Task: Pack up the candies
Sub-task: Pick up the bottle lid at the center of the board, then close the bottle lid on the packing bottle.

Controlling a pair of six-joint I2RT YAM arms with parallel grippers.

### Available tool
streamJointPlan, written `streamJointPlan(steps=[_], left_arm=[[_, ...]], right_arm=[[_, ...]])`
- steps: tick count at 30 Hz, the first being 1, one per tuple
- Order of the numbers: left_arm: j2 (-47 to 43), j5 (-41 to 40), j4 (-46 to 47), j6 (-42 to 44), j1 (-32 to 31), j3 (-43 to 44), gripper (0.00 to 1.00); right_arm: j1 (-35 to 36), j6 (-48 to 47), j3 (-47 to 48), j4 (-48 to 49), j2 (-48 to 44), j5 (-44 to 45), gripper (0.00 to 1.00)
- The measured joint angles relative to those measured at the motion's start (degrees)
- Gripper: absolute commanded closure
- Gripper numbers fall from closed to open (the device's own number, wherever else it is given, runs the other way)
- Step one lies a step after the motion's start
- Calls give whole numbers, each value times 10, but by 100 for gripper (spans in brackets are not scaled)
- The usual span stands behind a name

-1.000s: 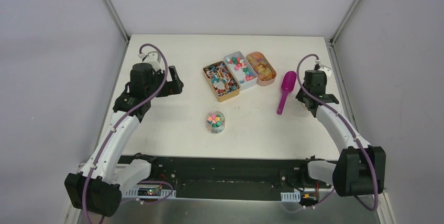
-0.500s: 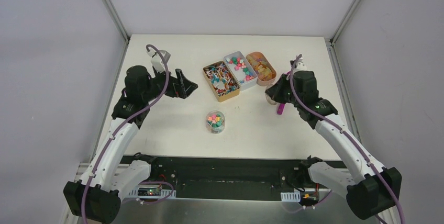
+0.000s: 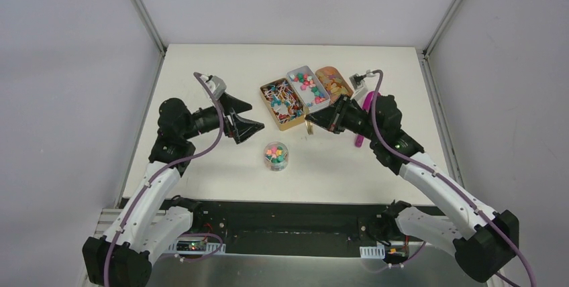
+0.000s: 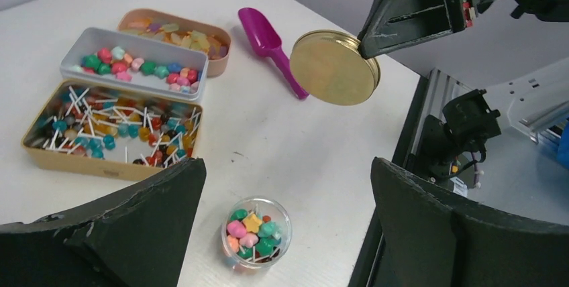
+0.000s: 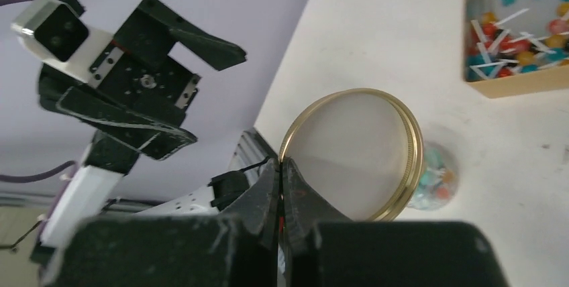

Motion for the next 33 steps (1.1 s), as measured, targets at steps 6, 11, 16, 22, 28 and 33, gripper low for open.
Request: streamJointPlan(steps=[6, 11, 16, 22, 28, 33], left_arm=[[-15, 21, 82, 5, -14, -21, 1], [-16, 23, 123, 13, -29, -28, 1], [-18, 23, 157, 28, -41, -43, 1], [-18, 23, 188, 45, -41, -64, 1], [-19, 46, 201, 84, -41, -71, 1], [-18, 61, 202, 106, -45, -73, 1]], right_arm=[[58, 59, -3, 78, 2, -15, 100], [100, 110, -3, 131, 15, 0, 100], [134, 141, -2, 154, 34, 43, 100], [147, 167, 1, 179, 77, 70, 100], [167, 175, 21, 186, 111, 80, 100], [184, 179, 39, 202, 125, 87, 100]])
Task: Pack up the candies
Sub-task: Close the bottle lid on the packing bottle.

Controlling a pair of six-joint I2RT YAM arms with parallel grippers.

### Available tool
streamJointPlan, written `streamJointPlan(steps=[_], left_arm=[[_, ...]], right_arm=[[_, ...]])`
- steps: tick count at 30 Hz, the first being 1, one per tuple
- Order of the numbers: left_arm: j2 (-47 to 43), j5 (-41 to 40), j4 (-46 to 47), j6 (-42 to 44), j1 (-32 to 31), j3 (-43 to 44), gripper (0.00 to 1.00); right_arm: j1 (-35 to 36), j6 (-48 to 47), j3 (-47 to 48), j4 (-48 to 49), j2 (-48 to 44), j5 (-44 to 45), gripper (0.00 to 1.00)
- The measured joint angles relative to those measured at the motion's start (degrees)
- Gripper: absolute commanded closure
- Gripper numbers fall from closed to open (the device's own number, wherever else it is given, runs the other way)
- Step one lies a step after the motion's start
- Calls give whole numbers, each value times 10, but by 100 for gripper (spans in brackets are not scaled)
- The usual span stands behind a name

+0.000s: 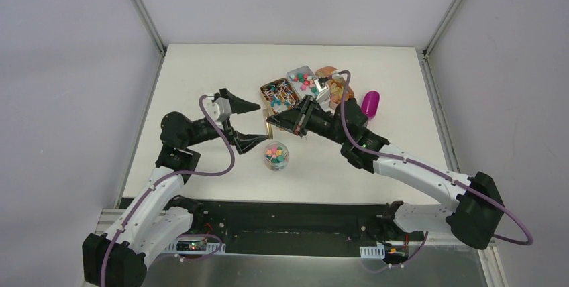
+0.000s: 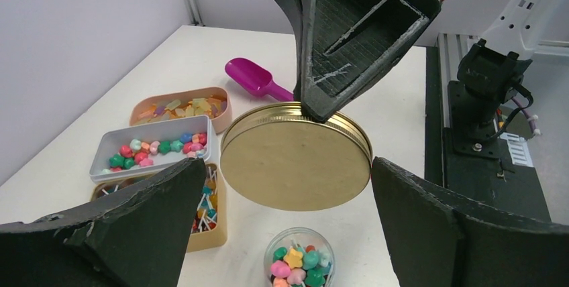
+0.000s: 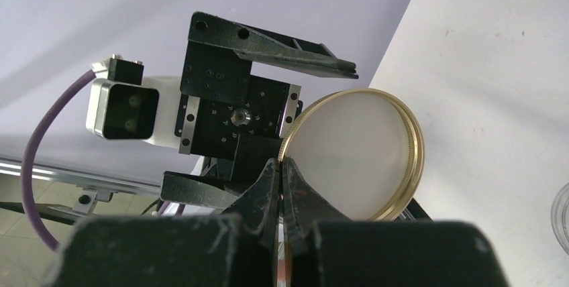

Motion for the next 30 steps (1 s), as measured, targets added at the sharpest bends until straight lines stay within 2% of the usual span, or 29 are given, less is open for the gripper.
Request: streamJointPlan(steps=[25, 30], left_arm=[[1, 10, 2, 38, 0, -15, 1], [1, 11, 3, 40, 0, -15, 10]], right_arm=[[23, 11, 8, 25, 15, 42, 100], [23, 11, 8, 26, 15, 45, 100]])
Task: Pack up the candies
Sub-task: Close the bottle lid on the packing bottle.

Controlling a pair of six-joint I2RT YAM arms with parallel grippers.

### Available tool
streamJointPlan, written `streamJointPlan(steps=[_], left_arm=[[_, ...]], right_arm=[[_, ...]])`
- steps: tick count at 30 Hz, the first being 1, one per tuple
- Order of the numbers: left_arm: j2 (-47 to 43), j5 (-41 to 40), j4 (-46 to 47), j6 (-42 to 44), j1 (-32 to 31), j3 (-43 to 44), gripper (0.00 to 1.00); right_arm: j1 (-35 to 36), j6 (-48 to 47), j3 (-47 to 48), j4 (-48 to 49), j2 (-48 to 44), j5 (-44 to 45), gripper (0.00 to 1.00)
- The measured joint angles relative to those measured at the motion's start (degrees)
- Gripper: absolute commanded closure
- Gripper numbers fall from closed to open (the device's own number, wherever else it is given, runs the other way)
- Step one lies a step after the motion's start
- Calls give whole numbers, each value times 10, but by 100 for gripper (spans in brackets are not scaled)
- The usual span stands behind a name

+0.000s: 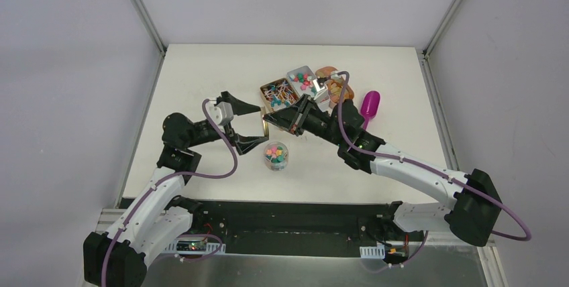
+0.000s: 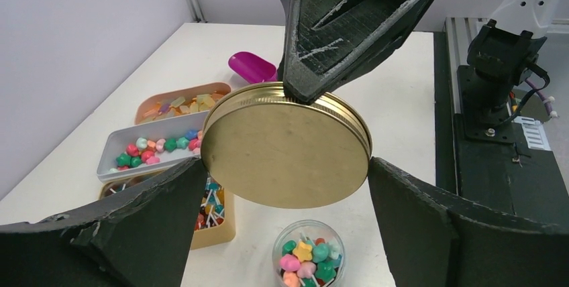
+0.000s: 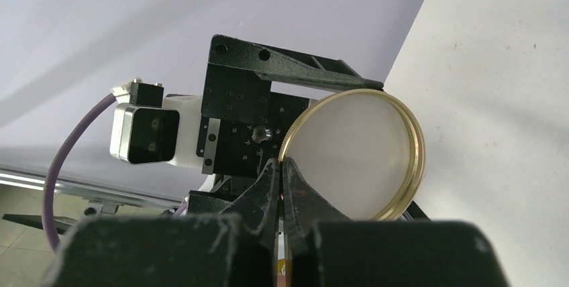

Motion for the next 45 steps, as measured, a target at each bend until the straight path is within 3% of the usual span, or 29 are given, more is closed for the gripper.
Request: streamJointPlan(steps=[13, 21, 23, 27, 39, 45], left_arm=[[0, 17, 0, 17, 0, 0, 20], [0, 25, -33, 38, -3, 4, 21], [0, 23, -60, 50, -3, 13, 22], [0, 10, -115, 80, -3, 42, 21], [-8, -35, -160, 89, -3, 50, 19], [-30, -80, -167, 72, -3, 45, 1]], right_arm=[[3, 5, -3, 2, -3, 2, 100], [-2, 5, -7, 1, -17, 18, 76], [-5, 4, -12, -3, -28, 23, 81], [-15, -2, -21, -7, -50, 34, 100], [-24, -31, -33, -17, -62, 41, 100], [-27, -38, -34, -19, -54, 34, 100]])
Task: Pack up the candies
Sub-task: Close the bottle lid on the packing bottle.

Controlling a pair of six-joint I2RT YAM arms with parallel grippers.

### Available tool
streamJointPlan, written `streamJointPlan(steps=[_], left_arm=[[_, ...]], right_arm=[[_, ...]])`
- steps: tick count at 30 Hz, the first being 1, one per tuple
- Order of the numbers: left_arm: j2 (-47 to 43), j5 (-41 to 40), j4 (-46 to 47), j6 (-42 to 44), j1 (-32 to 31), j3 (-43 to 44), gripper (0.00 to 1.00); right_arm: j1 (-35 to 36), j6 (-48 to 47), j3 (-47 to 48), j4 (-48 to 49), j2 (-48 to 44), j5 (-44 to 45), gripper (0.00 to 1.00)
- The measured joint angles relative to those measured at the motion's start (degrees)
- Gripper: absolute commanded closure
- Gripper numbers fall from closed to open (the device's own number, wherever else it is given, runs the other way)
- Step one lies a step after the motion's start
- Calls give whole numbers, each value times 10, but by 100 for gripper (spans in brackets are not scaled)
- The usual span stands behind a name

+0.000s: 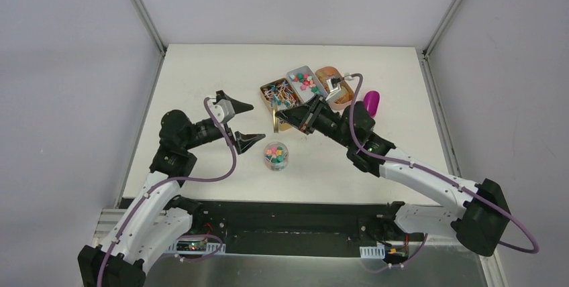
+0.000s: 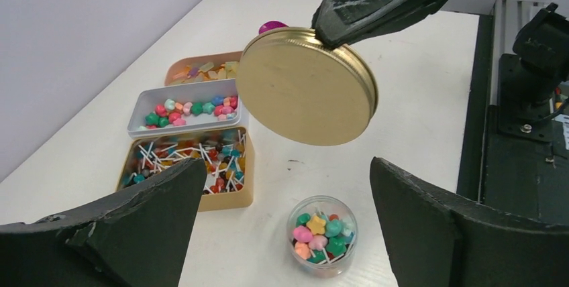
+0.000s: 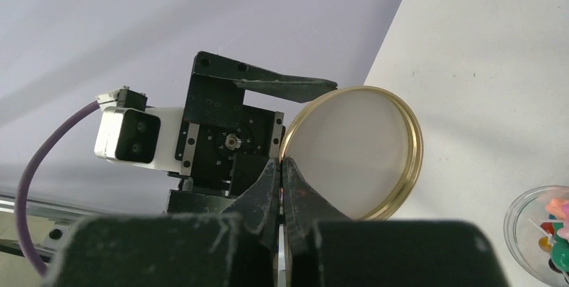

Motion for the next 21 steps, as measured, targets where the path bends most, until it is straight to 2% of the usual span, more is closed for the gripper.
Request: streamJointPlan(steps=[7, 15, 21], left_arm=[[-23, 17, 13, 0, 0, -12, 1], [21, 60, 20, 8, 0, -7, 1], [24, 59, 40, 4, 0, -7, 1]], right_arm=[[-1, 8, 0, 11, 30, -48, 100], [7, 23, 0, 39, 40, -82, 100], [15, 31, 0, 48, 40, -84, 100]])
